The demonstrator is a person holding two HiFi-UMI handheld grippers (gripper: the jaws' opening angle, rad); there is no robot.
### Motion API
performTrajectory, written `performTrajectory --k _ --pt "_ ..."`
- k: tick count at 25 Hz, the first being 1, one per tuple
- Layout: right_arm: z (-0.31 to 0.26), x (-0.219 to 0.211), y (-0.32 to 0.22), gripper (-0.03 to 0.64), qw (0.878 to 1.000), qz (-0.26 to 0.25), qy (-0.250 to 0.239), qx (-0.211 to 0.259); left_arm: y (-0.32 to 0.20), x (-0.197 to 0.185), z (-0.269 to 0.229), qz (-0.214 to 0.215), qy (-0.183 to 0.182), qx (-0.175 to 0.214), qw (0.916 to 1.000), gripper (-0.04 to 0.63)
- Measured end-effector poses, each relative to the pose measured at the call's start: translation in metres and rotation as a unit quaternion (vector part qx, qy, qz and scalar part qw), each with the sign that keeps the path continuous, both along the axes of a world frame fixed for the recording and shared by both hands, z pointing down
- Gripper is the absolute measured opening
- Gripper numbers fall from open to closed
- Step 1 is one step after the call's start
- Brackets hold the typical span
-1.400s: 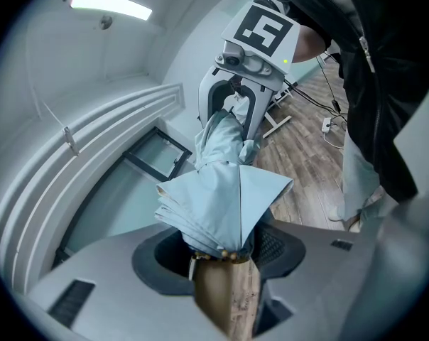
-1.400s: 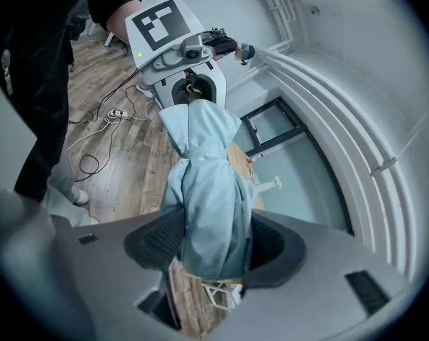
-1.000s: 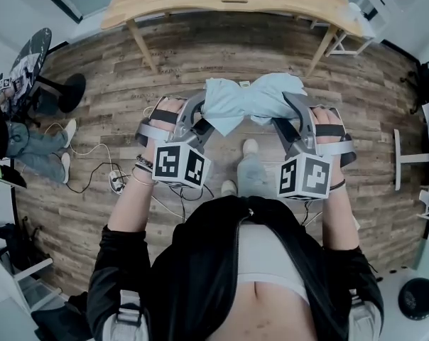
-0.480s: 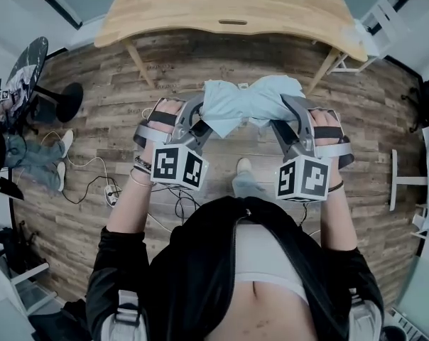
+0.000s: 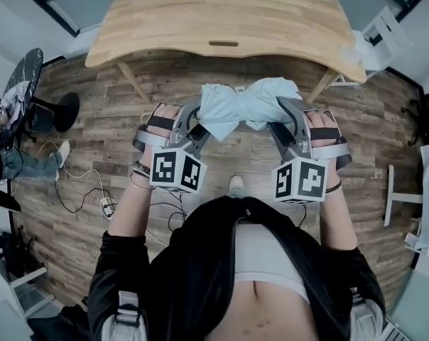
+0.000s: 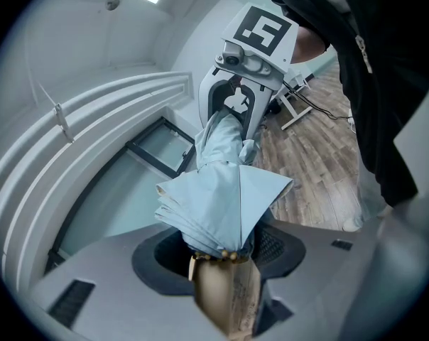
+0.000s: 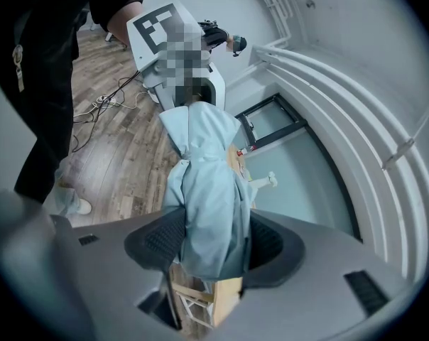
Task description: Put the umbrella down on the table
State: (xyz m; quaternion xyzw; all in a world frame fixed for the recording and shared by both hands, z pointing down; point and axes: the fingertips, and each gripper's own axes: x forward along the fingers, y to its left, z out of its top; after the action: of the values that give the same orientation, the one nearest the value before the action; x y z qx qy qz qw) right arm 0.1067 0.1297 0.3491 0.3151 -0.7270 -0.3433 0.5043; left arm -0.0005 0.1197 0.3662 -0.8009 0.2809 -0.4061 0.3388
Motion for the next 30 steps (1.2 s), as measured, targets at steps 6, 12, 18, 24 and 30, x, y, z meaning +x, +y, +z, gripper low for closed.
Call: performTrajectory --k 6,12,18,24,30 --pt "-0.001 0.013 -0.028 0.262 1.0 -0.012 0.0 0.002 -0.025 0.012 -0.002 -0.012 0.0 0.0 0.9999 0.215" --pt "0.004 0.007 -0.041 0.262 1.0 -0.018 -0.001 -0.003 -0.037 0.006 0.003 -0.013 0.001 -0.007 0.9999 0.215" --pt "0.005 0.005 -0.051 0.262 1.0 -0.016 -0.006 -0.01 -0.046 0.005 0.004 -0.017 -0.004 -0.01 0.9998 0.215" --pt "0.008 0.005 -0.06 0.262 1.0 -0.026 -0.003 -0.008 -0.053 0.004 0.007 -0.027 -0.002 -0.013 0.9996 0.215" --pt "0.008 0.01 -0.064 0.262 0.999 -0.036 -0.003 -0.005 -0.055 0.009 0.006 -0.036 -0.003 -0.012 0.9993 0.215"
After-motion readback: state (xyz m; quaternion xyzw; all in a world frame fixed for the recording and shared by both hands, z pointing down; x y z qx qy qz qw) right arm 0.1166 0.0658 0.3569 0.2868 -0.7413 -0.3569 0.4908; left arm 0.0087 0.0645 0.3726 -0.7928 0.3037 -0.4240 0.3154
